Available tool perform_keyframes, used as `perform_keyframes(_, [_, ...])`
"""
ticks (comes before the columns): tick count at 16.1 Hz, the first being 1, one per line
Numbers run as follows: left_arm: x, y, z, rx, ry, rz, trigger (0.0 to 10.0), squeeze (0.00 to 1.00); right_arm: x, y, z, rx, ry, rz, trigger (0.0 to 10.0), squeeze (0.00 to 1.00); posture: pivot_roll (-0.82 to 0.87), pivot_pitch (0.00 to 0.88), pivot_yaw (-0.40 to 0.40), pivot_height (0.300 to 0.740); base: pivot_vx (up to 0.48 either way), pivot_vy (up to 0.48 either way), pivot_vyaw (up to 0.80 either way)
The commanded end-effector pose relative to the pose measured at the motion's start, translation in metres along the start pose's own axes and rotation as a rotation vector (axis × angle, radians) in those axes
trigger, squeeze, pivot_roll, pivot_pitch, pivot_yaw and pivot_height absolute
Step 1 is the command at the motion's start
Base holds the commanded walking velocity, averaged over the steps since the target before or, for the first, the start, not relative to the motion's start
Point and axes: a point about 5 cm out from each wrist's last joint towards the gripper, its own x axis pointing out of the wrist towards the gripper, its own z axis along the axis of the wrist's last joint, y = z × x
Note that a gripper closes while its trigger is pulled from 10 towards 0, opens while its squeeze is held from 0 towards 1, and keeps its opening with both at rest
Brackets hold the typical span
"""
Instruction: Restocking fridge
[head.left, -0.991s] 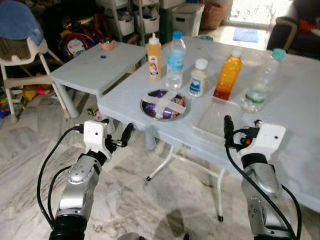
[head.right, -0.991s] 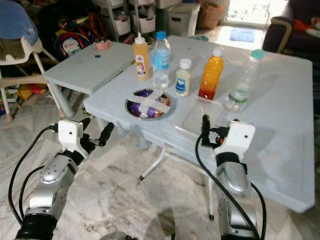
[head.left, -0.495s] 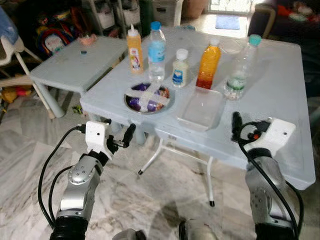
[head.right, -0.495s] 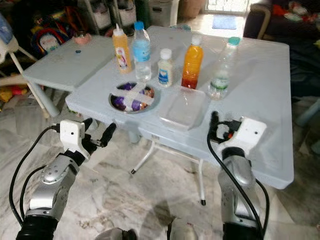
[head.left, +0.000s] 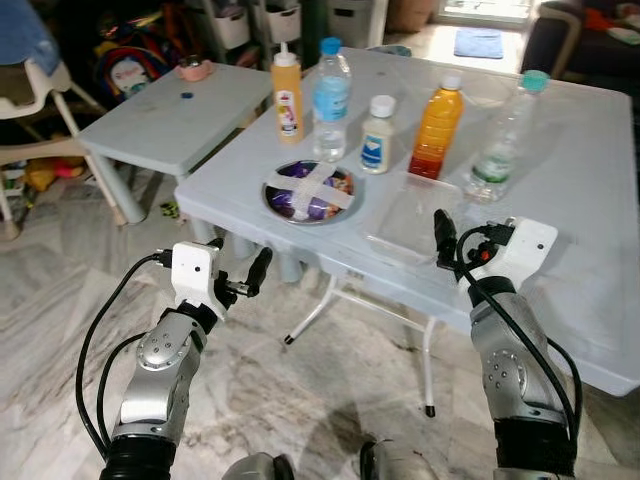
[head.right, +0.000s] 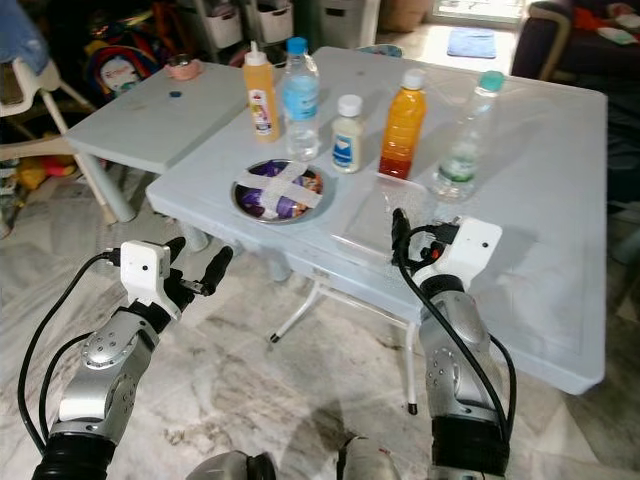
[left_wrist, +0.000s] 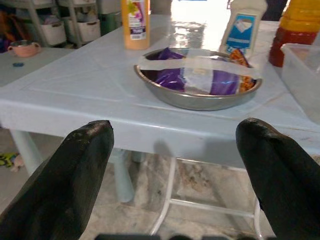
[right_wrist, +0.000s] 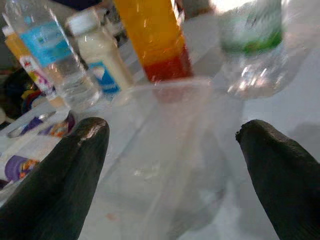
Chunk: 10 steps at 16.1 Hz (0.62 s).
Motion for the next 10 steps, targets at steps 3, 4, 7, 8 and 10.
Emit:
perform_keyframes(3, [-0.001, 0.0, 0.001, 0.013, 0.005, 0.004, 10.0, 0.0, 0.002, 0.004, -0.008, 0.029, 0.041, 0.019, 10.0, 0.0, -0.11, 0.058, 0.065, 0.74, 0.0, 0.0, 0.0])
perform_keyframes(4, [-0.001, 0.0, 0.001, 0.013, 0.005, 0.004, 10.0, 0.0, 0.002, 0.004, -0.008, 0.029, 0.041, 0.019, 10.0, 0.0, -0.11, 0.058, 0.065, 0.74, 0.0, 0.0, 0.0])
perform_keyframes(7, [0.0, 0.0, 0.002, 0.016, 0.004, 0.002, 10.0, 0.0, 0.006, 0.011, -0.016, 0.073, 0.076, 0.029, 10.0, 0.0, -0.11, 0.059, 0.067, 0.74, 0.0, 0.0, 0.0])
perform_keyframes(8, [0.001, 0.0, 0.003, 0.018, 0.002, 0.0, 10.0, 0.0, 0.009, 0.018, -0.023, 0.134, 0.12, 0.027, 3.4, 0.0, -0.1, 0.059, 0.065, 0.74, 0.0, 0.0, 0.0])
perform_keyframes(10, [0.0, -0.001, 0.003, 0.018, 0.002, 0.0, 10.0, 0.0, 0.008, 0.022, -0.03, 0.174, 0.154, 0.025, 0.0, 0.0, -0.1, 0.059, 0.065, 0.74, 0.0, 0.0, 0.0])
